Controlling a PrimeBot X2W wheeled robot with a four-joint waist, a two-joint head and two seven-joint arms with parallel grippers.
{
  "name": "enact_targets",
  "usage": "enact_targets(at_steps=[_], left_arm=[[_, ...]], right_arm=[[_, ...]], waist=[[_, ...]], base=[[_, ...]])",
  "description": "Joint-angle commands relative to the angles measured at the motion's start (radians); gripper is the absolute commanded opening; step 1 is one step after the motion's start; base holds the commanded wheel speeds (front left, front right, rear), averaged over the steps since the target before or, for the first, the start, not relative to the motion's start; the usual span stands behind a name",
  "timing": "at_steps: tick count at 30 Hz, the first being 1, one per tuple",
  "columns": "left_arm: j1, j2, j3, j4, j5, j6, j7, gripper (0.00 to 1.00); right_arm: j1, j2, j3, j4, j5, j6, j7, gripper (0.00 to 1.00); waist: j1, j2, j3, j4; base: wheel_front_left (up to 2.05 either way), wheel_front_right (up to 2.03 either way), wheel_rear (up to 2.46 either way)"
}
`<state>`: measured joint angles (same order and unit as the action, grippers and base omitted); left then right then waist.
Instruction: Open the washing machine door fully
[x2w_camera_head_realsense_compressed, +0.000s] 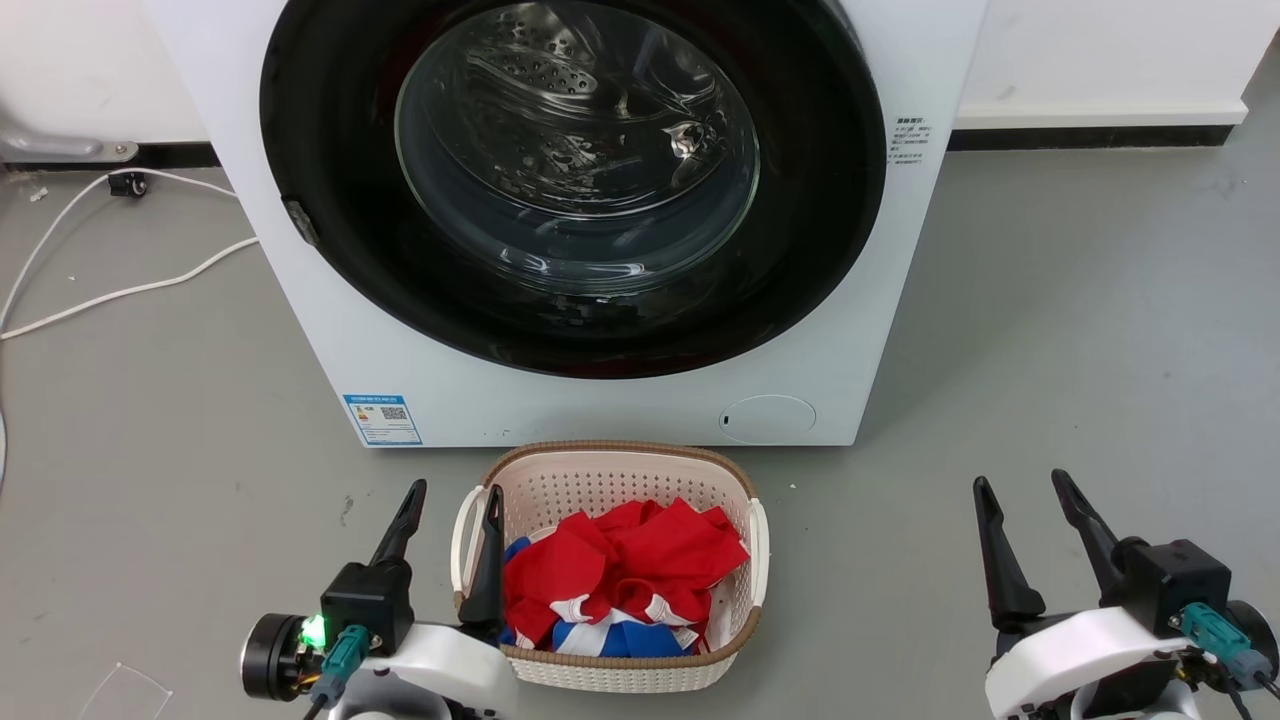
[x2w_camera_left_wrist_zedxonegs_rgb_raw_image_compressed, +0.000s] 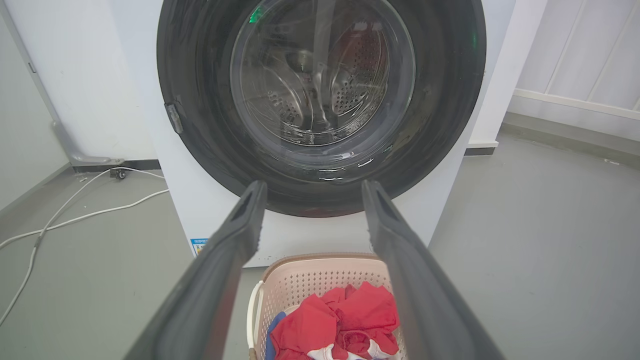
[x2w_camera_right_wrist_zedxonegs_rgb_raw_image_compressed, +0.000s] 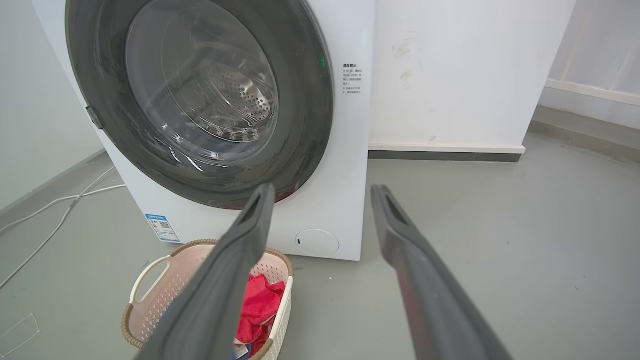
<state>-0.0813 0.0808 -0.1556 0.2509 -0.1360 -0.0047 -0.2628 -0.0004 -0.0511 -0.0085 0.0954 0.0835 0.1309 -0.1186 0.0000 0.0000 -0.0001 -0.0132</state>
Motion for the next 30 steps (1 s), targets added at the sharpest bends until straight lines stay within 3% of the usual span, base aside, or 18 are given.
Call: enact_targets(at_steps=[1, 2, 3, 4, 5, 9, 12, 13, 15, 17, 23, 26, 30], left_arm=[[-0.011, -0.005, 0.002, 0.002, 0.000, -0.002, -0.003, 1.00], [-0.011, -0.005, 0.003, 0.002, -0.001, -0.003, -0.003, 1.00], [-0.012, -0.006, 0.003, 0.003, -0.001, -0.004, -0.003, 1.00], [-0.012, -0.006, 0.003, 0.003, -0.001, -0.004, -0.003, 1.00], [-0.014, -0.006, 0.005, 0.005, 0.000, -0.006, -0.003, 1.00], [-0.015, -0.007, 0.007, 0.006, 0.005, -0.007, -0.003, 1.00], [-0.016, -0.007, 0.009, 0.005, 0.009, -0.006, -0.003, 1.00], [-0.016, -0.007, 0.009, 0.005, 0.009, -0.006, -0.003, 1.00], [-0.016, -0.009, 0.013, 0.004, 0.005, -0.004, -0.003, 1.00], [-0.015, -0.010, 0.014, 0.004, 0.004, -0.002, -0.003, 1.00], [-0.025, -0.011, 0.019, -0.008, 0.006, 0.004, -0.003, 1.00], [-0.033, -0.011, 0.021, -0.017, 0.008, 0.006, -0.003, 1.00], [-0.051, -0.012, 0.022, -0.031, 0.011, 0.003, -0.003, 1.00]], right_arm=[[-0.007, 0.002, -0.002, 0.003, 0.015, 0.000, -0.003, 1.00], [-0.008, 0.002, -0.003, 0.004, 0.019, 0.000, -0.002, 0.57], [-0.010, 0.002, -0.002, 0.005, 0.023, 0.000, -0.001, 0.27], [-0.010, 0.002, -0.002, 0.005, 0.023, 0.000, -0.001, 0.27], [-0.013, 0.002, -0.001, 0.008, 0.035, 0.000, -0.002, 0.00], [-0.016, 0.001, -0.009, 0.015, 0.084, 0.000, -0.008, 0.00], [-0.021, 0.002, -0.021, 0.048, 0.359, 0.000, -0.015, 0.00], [-0.021, 0.002, -0.021, 0.048, 0.359, 0.000, -0.015, 0.00], [-0.047, 0.001, -0.041, 0.101, 0.637, 0.000, -0.016, 0.00], [-0.057, 0.001, -0.048, 0.118, 0.702, 0.000, -0.018, 0.00], [-0.148, 0.000, -0.102, 0.201, 1.259, 0.000, 0.021, 0.00], [-0.211, 0.000, -0.158, 0.233, 1.432, 0.000, 0.054, 0.00], [-0.311, -0.018, -0.236, 0.289, 1.576, 0.000, 0.100, 0.00]], waist=[[0.0000, 0.0000, 0.001, 0.000], [0.0000, 0.0000, 0.001, 0.000], [0.0000, 0.0000, 0.002, 0.000], [0.0000, 0.0000, 0.002, 0.000], [0.0000, 0.0000, 0.003, 0.000], [0.0000, 0.0000, 0.005, -0.001], [0.0000, 0.0000, 0.005, -0.001], [0.0000, 0.0000, 0.005, -0.001], [0.0000, 0.0000, 0.005, 0.000], [0.0000, 0.0000, 0.005, 0.000], [0.0000, 0.0000, 0.028, -0.006], [0.0000, 0.0000, 0.047, -0.008], [0.0000, 0.0000, 0.081, -0.008]], base=[[0.00, 0.00, 0.00], [0.00, 0.00, 0.00], [0.00, 0.00, 0.00], [0.00, 0.00, 0.00], [0.00, 0.00, 0.00], [0.00, 0.00, 0.00], [0.00, 0.00, 0.00], [0.00, 0.00, 0.00], [0.00, 0.00, 0.00], [0.00, 0.00, 0.00], [0.00, 0.00, 0.00], [0.00, 0.00, 0.00], [0.00, 0.00, 0.00]])
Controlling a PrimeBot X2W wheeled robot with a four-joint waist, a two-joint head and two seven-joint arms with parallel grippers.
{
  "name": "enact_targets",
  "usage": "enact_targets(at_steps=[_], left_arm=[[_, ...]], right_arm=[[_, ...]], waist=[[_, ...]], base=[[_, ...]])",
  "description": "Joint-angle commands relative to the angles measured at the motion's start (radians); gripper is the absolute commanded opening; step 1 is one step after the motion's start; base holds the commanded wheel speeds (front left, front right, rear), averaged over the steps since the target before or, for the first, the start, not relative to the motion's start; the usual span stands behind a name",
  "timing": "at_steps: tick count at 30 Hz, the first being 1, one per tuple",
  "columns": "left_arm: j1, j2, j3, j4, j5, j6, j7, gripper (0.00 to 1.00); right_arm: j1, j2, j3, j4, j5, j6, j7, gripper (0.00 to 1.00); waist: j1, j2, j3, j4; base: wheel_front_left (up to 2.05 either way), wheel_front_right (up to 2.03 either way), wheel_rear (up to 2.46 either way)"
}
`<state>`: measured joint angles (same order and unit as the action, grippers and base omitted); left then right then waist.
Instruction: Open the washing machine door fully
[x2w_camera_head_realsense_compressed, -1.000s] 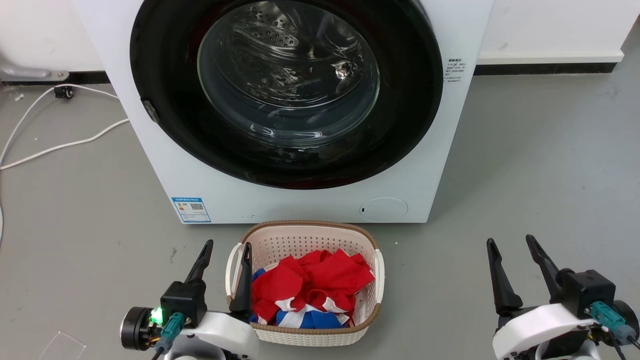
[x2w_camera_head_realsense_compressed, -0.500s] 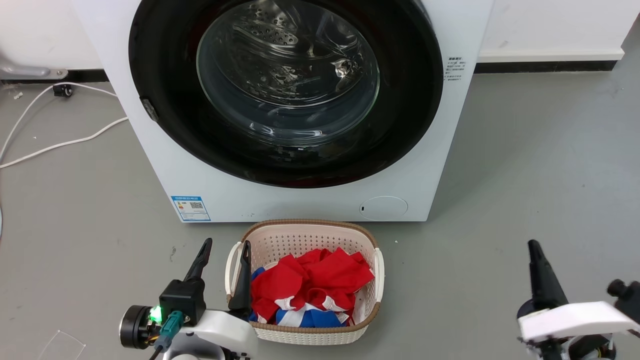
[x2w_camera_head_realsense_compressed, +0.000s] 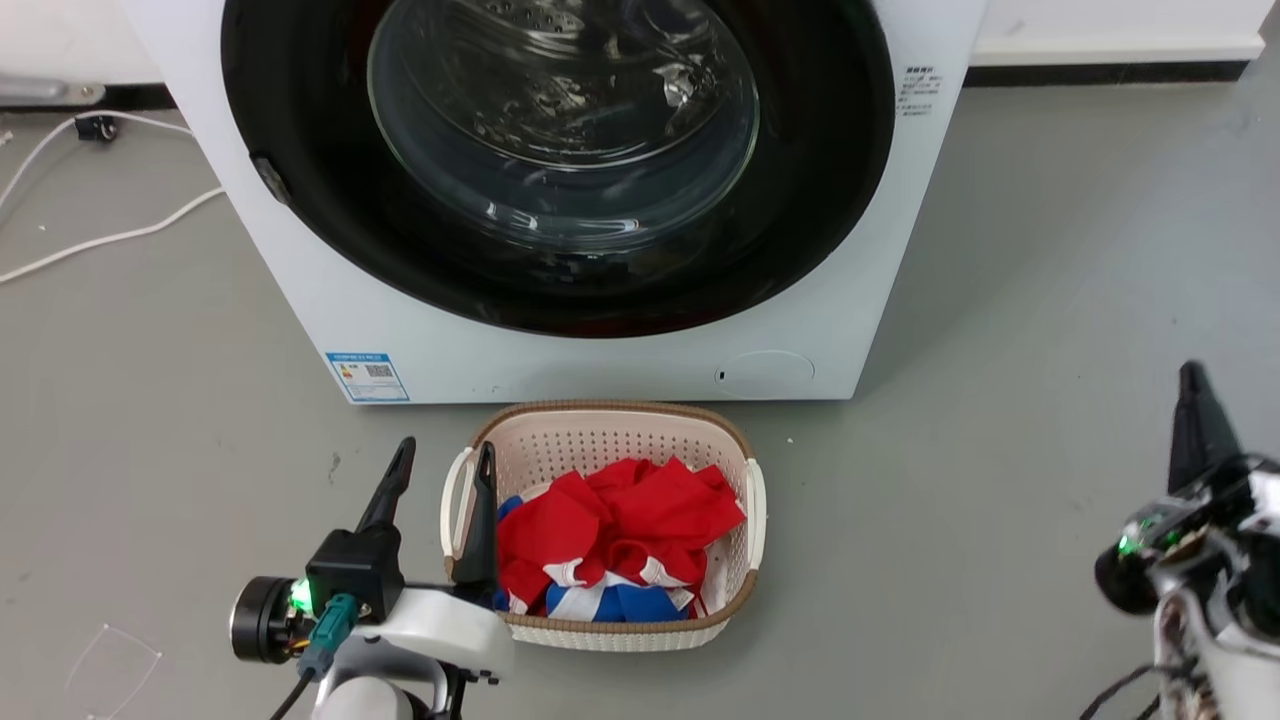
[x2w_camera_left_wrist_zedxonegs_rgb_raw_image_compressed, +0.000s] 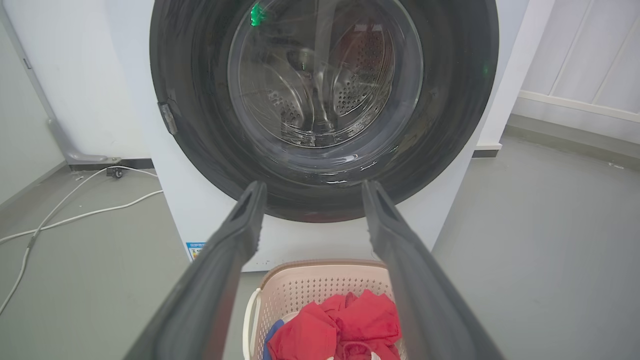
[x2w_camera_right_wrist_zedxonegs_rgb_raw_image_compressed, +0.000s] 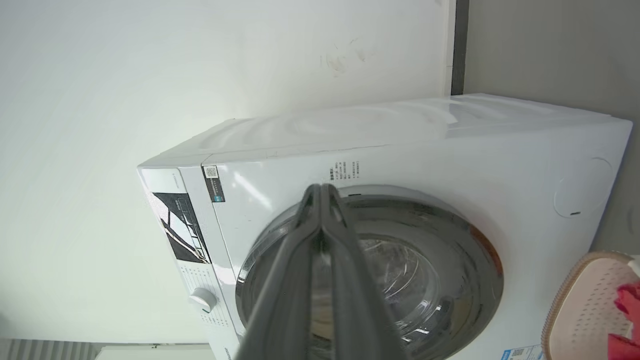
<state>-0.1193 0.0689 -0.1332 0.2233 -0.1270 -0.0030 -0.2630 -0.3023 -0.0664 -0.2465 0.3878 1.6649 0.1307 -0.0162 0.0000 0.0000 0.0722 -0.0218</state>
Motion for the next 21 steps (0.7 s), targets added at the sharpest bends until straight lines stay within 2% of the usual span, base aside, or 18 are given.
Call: enact_targets(at_steps=[1, 6, 10, 16, 19, 21], left_arm=[[-0.017, 0.000, 0.000, -0.008, 0.004, 0.001, -0.003, 1.00], [-0.045, -0.002, -0.002, -0.031, 0.005, -0.001, -0.003, 1.00], [-0.074, -0.004, -0.010, -0.053, 0.010, 0.001, -0.003, 1.00], [-0.125, -0.006, -0.027, -0.094, 0.019, 0.002, -0.003, 1.00], [-0.154, -0.009, -0.035, -0.117, 0.017, -0.001, -0.003, 1.00], [-0.169, -0.009, -0.039, -0.127, 0.022, 0.002, -0.003, 1.00]], right_arm=[[-0.038, -0.016, -0.009, 0.016, 0.019, 0.000, 0.010, 0.00], [-0.191, -0.096, -0.022, 0.127, 0.093, 0.000, 0.070, 0.00], [-0.328, -0.179, 0.007, 0.215, 0.104, 0.000, 0.112, 0.00], [-0.567, -0.293, 0.131, 0.359, 0.068, 0.000, 0.235, 0.00], [-0.700, -0.329, 0.205, 0.438, 0.035, 0.000, 0.303, 0.00], [-0.775, -0.331, 0.258, 0.486, 0.006, 0.000, 0.350, 0.00]], waist=[[0.0000, 0.0000, 0.019, 0.001], [0.0000, 0.0000, 0.077, 0.009], [0.0000, 0.0000, 0.131, 0.018], [0.0000, 0.0000, 0.223, 0.033], [0.0000, 0.0000, 0.270, 0.039], [0.0000, 0.0000, 0.293, 0.042]], base=[[0.00, 0.00, 0.00], [0.00, 0.00, 0.00], [0.00, 0.00, 0.00], [0.00, 0.00, 0.00], [0.00, 0.00, 0.00], [0.00, 0.00, 0.00]])
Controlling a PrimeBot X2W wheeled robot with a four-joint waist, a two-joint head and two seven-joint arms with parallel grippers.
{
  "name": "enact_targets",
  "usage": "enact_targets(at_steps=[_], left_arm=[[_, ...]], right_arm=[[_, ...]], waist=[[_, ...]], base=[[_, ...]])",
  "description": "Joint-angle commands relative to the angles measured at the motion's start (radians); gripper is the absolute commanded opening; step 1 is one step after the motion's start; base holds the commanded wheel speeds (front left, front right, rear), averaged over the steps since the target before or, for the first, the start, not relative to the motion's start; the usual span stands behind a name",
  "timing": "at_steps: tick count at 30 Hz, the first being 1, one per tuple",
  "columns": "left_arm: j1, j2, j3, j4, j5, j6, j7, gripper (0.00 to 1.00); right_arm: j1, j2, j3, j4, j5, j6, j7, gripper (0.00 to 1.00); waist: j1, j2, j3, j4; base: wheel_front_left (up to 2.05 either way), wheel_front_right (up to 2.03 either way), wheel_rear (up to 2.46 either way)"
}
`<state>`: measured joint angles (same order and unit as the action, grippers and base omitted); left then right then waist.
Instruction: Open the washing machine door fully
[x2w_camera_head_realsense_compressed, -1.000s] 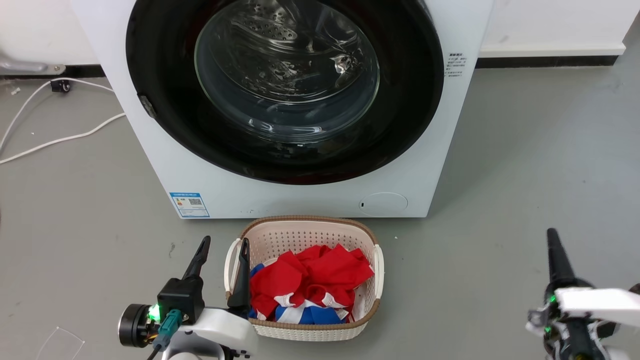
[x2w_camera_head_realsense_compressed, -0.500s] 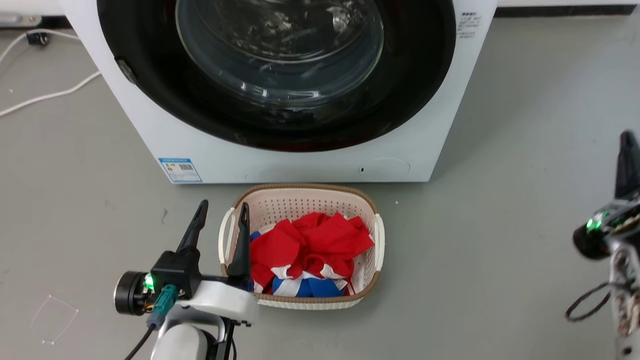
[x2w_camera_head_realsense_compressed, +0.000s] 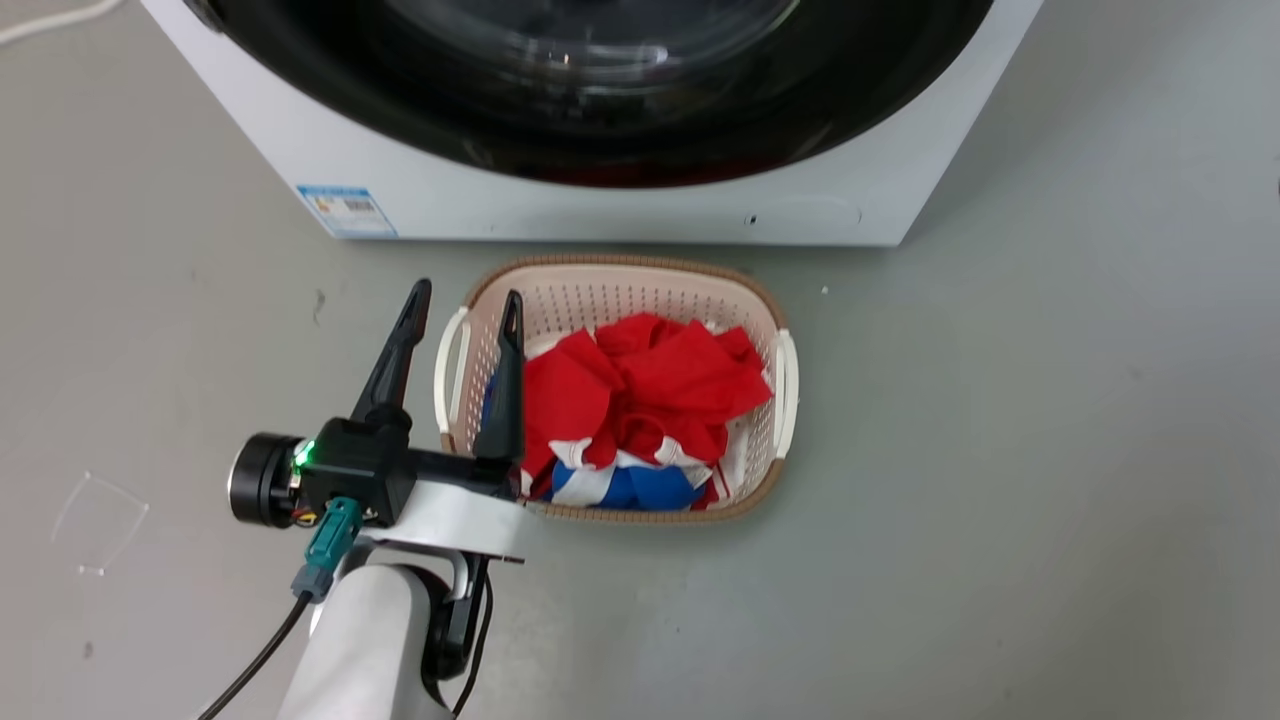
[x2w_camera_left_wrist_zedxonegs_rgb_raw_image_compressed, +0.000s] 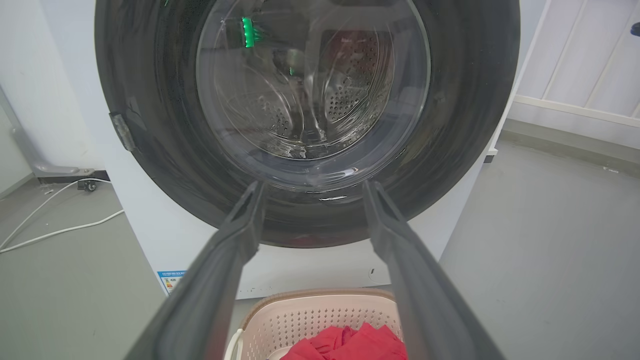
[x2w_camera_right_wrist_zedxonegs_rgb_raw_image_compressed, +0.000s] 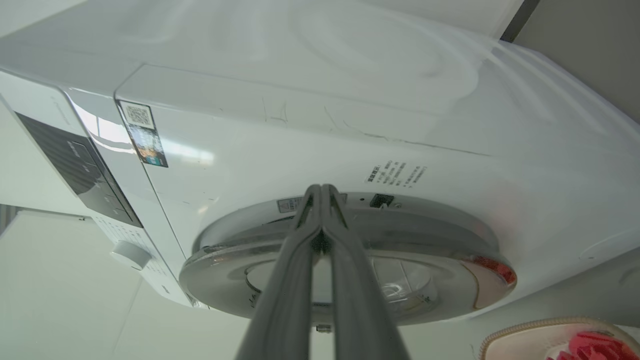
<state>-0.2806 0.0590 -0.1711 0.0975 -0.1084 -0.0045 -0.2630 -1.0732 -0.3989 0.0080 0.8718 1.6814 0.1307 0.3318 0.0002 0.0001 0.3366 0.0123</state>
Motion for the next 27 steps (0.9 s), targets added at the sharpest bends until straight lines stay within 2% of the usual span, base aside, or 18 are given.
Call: enact_targets(at_steps=[1, 7, 14, 23, 27], left_arm=[[-0.015, 0.000, -0.003, -0.009, 0.005, 0.005, -0.003, 1.00], [-0.048, 0.001, -0.015, -0.063, 0.020, 0.010, -0.003, 1.00], [-0.077, 0.001, -0.028, -0.100, 0.029, 0.005, -0.003, 1.00], [-0.101, -0.002, -0.049, -0.109, 0.030, 0.007, -0.003, 1.00], [-0.101, -0.004, -0.057, -0.102, 0.017, 0.009, -0.003, 1.00]], right_arm=[[-0.039, 0.002, 0.031, 0.025, -0.024, 0.000, 0.027, 0.00], [-0.225, 0.035, 0.136, 0.131, -0.104, 0.000, 0.075, 0.00], [-0.376, 0.078, 0.194, 0.182, -0.155, 0.000, 0.107, 0.00], [-0.441, 0.065, 0.234, 0.189, -0.198, 0.000, 0.155, 0.00], [-0.419, 0.063, 0.233, 0.172, -0.180, 0.000, 0.220, 0.00]], waist=[[-0.0002, -0.0001, 0.041, 0.008], [-0.0002, -0.0001, 0.107, 0.006], [-0.0002, -0.0001, 0.186, 0.012], [-0.0002, -0.0001, 0.232, 0.030], [-0.0002, -0.0001, 0.227, 0.035]], base=[[0.00, 0.00, 0.00], [0.00, 0.00, 0.00], [0.00, 0.00, 0.00], [0.00, 0.00, 0.00], [0.00, 0.00, 0.00]])
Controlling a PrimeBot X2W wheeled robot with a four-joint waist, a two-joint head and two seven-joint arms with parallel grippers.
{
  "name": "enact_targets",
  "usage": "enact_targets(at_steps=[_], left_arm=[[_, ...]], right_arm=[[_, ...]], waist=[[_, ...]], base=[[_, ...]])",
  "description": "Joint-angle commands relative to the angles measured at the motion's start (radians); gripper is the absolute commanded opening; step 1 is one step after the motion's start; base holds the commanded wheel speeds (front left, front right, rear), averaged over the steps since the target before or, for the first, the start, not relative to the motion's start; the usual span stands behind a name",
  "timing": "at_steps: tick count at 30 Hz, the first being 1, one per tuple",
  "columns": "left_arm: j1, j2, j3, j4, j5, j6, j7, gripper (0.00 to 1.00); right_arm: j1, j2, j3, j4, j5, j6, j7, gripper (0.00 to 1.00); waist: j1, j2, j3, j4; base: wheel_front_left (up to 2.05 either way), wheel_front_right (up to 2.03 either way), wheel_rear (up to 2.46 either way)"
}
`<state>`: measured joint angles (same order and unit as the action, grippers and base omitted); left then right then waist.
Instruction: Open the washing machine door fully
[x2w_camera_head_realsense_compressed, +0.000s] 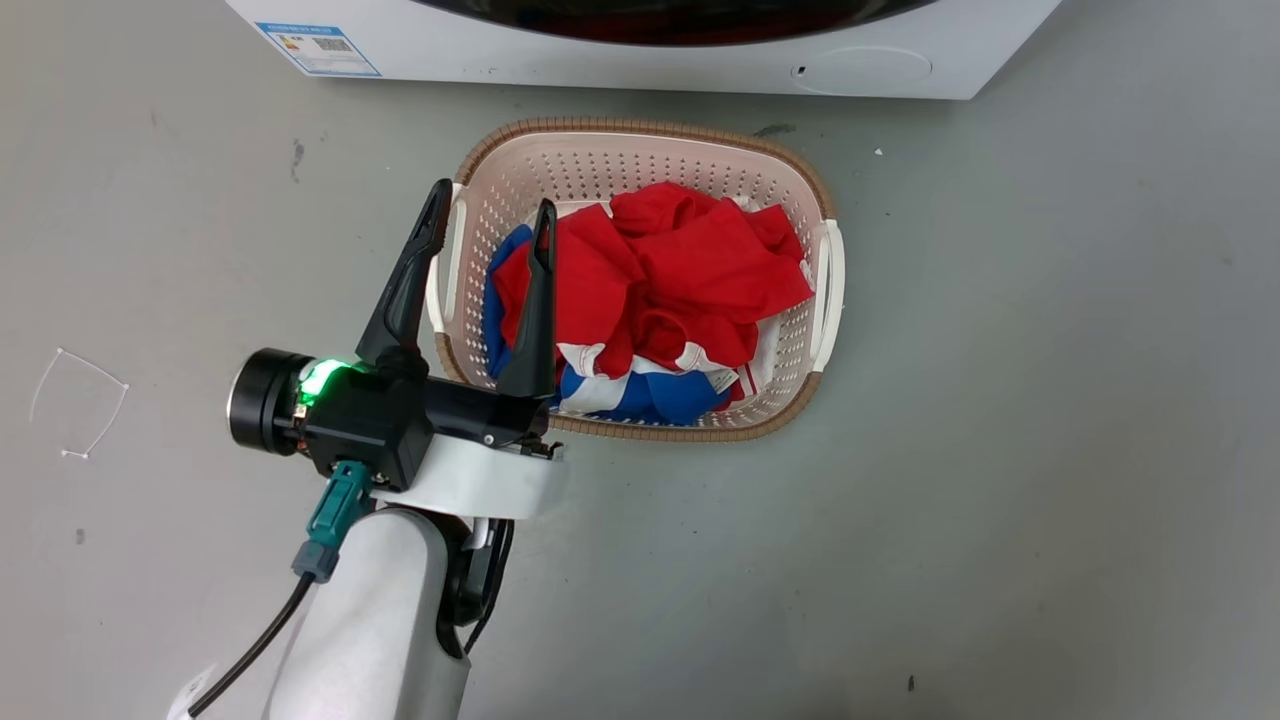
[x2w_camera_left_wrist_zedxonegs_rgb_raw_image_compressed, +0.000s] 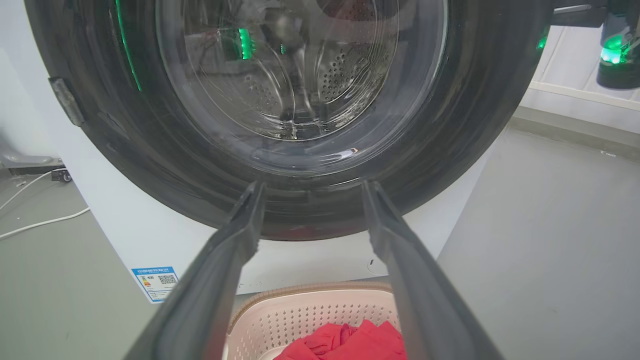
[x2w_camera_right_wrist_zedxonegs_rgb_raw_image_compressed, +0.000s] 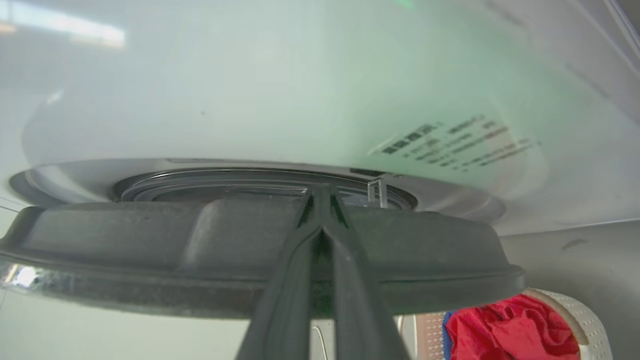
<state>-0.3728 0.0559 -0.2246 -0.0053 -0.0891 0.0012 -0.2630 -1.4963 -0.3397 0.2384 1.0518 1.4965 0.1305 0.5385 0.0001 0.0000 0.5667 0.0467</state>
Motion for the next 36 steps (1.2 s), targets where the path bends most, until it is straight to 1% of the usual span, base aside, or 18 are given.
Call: enact_targets(at_steps=[1, 5, 12, 17, 19, 20, 22, 27, 30, 36], left_arm=[[-0.006, -0.001, -0.004, 0.003, -0.003, 0.005, -0.003, 1.00], [0.005, -0.002, -0.006, 0.015, -0.009, 0.006, -0.003, 1.00], [0.025, -0.003, -0.009, 0.038, -0.019, 0.006, -0.003, 1.00], [0.043, -0.003, -0.010, 0.051, -0.021, 0.007, -0.003, 1.00], [0.046, -0.003, -0.010, 0.056, -0.024, 0.009, -0.003, 1.00], [0.051, -0.004, -0.010, 0.061, -0.028, 0.008, -0.003, 1.00], [0.057, -0.004, -0.010, 0.065, -0.028, 0.008, -0.003, 1.00], [0.082, -0.004, -0.012, 0.083, -0.031, 0.008, -0.003, 1.00], [0.105, -0.004, -0.011, 0.097, -0.038, 0.005, -0.003, 1.00], [0.159, -0.004, -0.008, 0.119, -0.045, 0.008, -0.003, 1.00]], right_arm=[[0.016, 0.004, 0.003, -0.012, 0.010, 0.002, 0.030, 0.00], [0.056, 0.000, 0.002, -0.039, 0.033, 0.002, 0.106, 0.00], [0.138, -0.012, 0.012, -0.064, 0.045, 0.002, 0.175, 0.00], [0.176, 0.003, 0.005, -0.085, 0.072, 0.002, 0.219, 0.00], [0.198, 0.003, 0.012, -0.098, 0.064, 0.002, 0.229, 0.00], [0.223, 0.010, 0.015, -0.110, 0.075, 0.002, 0.254, 0.00], [0.234, 0.008, 0.019, -0.117, 0.072, 0.002, 0.256, 0.00], [0.297, 0.009, 0.027, -0.145, 0.085, 0.002, 0.303, 0.00], [0.351, 0.012, 0.049, -0.167, 0.078, 0.002, 0.339, 0.00], [0.462, 0.041, 0.074, -0.222, 0.095, 0.002, 0.391, 0.00]], waist=[[-0.0001, 0.0000, -0.007, 0.000], [-0.0001, 0.0000, -0.026, -0.002], [-0.0001, 0.0000, -0.081, -0.011], [-0.0001, 0.0000, -0.114, -0.017], [-0.0001, 0.0000, -0.128, -0.019], [-0.0001, 0.0000, -0.144, -0.021], [-0.0001, 0.0000, -0.154, -0.022], [-0.0001, 0.0000, -0.206, -0.023], [-0.0001, 0.0000, -0.247, -0.021], [-0.0001, 0.0000, -0.331, -0.020]], base=[[0.00, 0.00, 0.00], [0.00, 0.00, 0.00], [0.00, 0.00, 0.00], [0.00, 0.00, 0.00], [0.00, 0.00, 0.00], [0.00, 0.00, 0.00], [0.00, 0.00, 0.00], [0.00, 0.00, 0.00], [0.00, 0.00, 0.00], [0.00, 0.00, 0.00]])
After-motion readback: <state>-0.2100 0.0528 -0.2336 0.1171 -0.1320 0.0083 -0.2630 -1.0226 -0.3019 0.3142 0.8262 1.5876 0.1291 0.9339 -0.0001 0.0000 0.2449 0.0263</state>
